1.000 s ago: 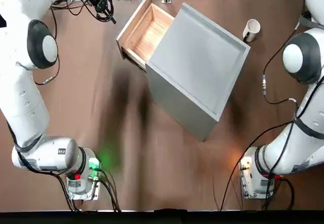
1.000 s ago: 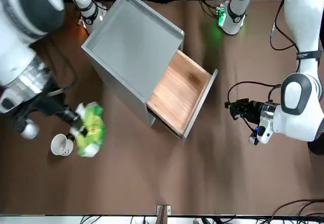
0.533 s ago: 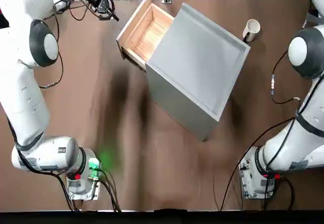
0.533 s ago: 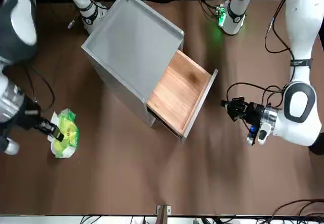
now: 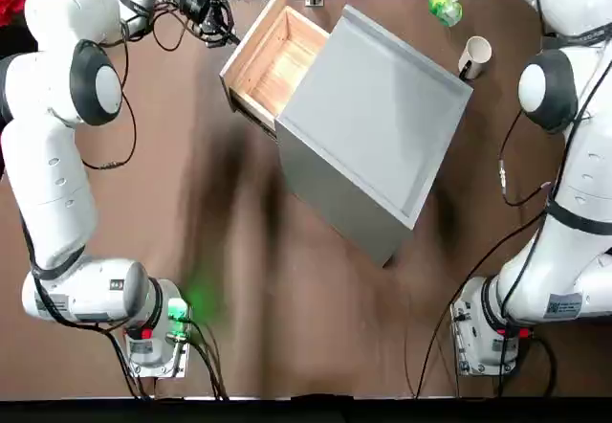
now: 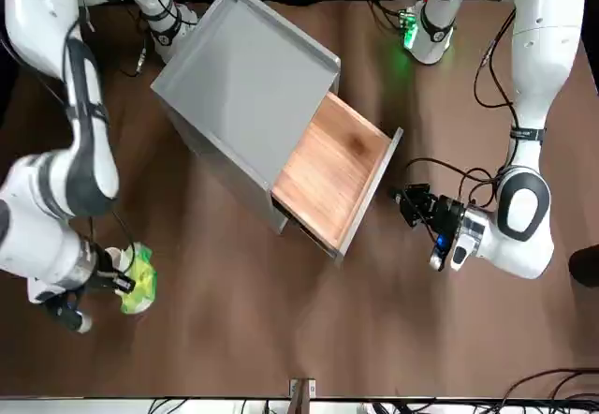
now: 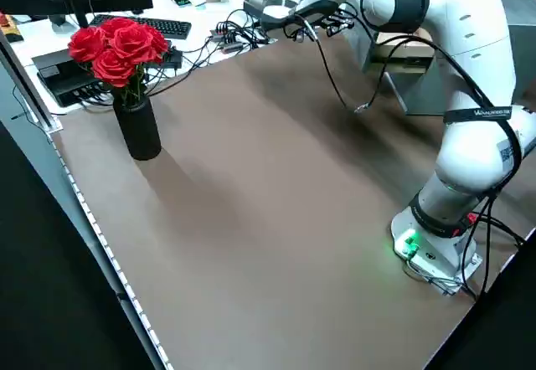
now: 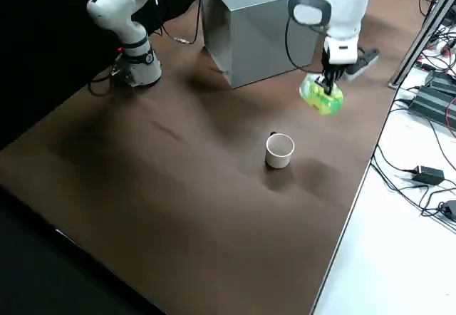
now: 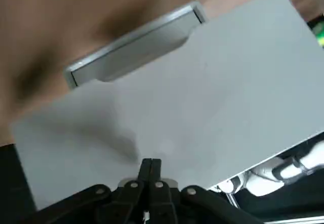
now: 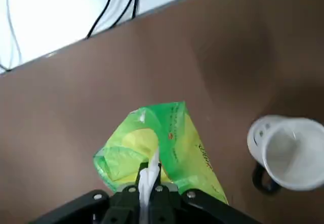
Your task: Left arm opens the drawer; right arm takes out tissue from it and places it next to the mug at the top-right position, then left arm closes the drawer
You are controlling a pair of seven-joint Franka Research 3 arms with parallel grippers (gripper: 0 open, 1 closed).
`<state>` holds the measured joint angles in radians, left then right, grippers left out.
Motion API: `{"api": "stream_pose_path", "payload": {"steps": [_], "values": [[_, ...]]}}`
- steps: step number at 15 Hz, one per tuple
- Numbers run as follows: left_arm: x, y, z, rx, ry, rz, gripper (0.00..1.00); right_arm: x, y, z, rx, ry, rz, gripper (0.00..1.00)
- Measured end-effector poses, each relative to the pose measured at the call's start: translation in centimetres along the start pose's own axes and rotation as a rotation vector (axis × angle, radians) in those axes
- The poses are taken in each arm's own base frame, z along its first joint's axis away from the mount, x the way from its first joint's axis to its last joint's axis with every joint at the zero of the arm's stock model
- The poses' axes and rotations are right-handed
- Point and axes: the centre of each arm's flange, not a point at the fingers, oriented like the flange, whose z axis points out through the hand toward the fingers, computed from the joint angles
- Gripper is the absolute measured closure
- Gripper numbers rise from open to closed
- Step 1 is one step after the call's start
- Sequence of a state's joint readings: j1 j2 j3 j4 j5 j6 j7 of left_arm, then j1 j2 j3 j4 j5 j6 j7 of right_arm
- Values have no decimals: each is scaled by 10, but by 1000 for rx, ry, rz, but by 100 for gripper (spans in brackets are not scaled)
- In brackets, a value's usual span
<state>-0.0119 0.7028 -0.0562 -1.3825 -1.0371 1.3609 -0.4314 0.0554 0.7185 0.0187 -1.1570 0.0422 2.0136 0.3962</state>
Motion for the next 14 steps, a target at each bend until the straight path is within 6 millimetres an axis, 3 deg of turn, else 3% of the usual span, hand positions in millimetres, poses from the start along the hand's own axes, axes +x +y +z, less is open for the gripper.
{"api": "stream_pose_path", "payload": {"steps": [4,5,9,14], "values": [[-2,12,29,4,-54,19,99,-1,6,66,-37,42,-28,98],[-1,16,45,16,-75,22,99,-5,8,92,-89,35,-32,98],[-2,30,86,34,-117,32,99,-19,5,116,-175,18,-58,98],[-12,52,149,71,-145,56,99,-31,4,128,-227,-38,-75,98]]}}
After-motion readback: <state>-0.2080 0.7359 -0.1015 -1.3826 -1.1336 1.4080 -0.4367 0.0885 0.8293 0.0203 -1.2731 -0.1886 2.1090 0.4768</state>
